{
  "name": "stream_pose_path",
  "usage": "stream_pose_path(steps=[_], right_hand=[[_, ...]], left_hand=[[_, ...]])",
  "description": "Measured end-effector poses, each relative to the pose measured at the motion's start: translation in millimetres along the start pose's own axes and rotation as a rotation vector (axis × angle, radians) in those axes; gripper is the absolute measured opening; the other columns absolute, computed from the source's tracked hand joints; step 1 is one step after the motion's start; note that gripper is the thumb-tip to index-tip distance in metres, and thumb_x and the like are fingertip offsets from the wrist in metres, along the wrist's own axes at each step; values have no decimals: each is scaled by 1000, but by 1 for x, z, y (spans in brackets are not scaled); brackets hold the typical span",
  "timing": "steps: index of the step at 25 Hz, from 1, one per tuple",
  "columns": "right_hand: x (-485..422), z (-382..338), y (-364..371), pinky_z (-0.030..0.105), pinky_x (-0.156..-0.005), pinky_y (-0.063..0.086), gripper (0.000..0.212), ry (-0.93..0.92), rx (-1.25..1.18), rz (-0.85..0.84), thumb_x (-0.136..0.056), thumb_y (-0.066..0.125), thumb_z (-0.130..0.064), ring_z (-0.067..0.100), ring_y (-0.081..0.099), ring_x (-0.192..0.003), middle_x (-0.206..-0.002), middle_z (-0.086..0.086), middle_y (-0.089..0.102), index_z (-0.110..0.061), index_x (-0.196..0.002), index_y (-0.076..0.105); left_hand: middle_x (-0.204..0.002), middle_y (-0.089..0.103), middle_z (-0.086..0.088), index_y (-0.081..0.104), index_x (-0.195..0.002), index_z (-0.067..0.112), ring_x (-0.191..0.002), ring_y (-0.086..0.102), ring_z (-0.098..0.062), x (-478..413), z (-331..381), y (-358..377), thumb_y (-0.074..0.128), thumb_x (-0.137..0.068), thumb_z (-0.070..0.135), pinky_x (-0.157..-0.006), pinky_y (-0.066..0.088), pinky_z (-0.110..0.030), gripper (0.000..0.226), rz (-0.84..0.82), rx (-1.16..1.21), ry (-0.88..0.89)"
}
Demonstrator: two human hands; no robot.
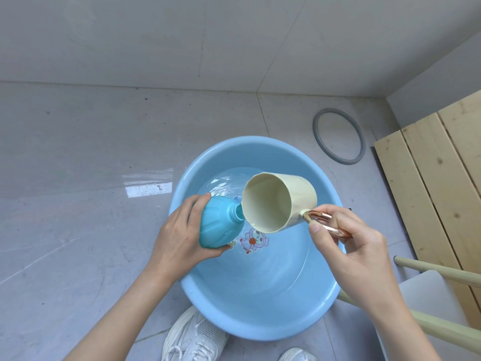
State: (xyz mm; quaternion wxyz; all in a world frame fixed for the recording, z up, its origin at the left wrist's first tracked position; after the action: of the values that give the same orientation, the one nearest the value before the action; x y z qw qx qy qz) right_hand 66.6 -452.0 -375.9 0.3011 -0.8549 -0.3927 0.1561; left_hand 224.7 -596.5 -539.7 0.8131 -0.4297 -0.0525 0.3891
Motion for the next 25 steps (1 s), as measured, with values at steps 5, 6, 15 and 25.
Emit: stream_pose_path(steps=[5, 6, 15, 25], right_hand=[[0, -2, 0, 10, -67, 39, 20, -19, 28, 8, -76, 57, -42, 19, 55, -70, -89, -10, 64, -49, -57, 55], [0, -2, 0, 10, -67, 39, 21, -23, 33, 10, -76, 57, -41, 19, 55, -70, -89, -9, 64, -48, -57, 55], [0, -3, 1, 9, -66, 38, 20, -42, 43, 14, -77, 57, -41, 16, 55, -69, -91, -11, 63, -49, -58, 55], [0, -1, 0, 11, -69, 38, 22, -67, 66, 33, -78, 58, -38, 9, 60, -81, -91, -12, 65, -45, -58, 50]], left_hand=[[-121, 57, -9, 39, -132, 11, -108, 50, -17, 0, 0, 0, 58, -61, 69, -79, 49, -32, 93, -1, -4, -3], [-121, 57, -9, 39, -132, 11, -109, 50, -17, 0, 0, 0, 58, -61, 69, -79, 49, -32, 94, -3, -3, -4], [-121, 57, -9, 40, -131, 11, -108, 50, -18, 0, 0, 0, 72, -56, 62, -79, 47, -30, 97, 5, 5, 5], [-121, 56, -9, 40, -131, 11, -108, 51, -18, 1, -1, 0, 60, -60, 68, -78, 51, -33, 93, -4, 10, -2]])
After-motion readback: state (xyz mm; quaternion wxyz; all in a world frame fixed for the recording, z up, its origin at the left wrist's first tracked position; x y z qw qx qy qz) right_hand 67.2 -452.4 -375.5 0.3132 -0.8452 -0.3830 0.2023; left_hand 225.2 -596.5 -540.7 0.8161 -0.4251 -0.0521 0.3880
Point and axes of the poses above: each hand's wrist, its own x-axis away from the middle knuckle, its own y-axis out of the palm, z = x × y, the point moved 2 cm from there along -x, towards the middle knuckle
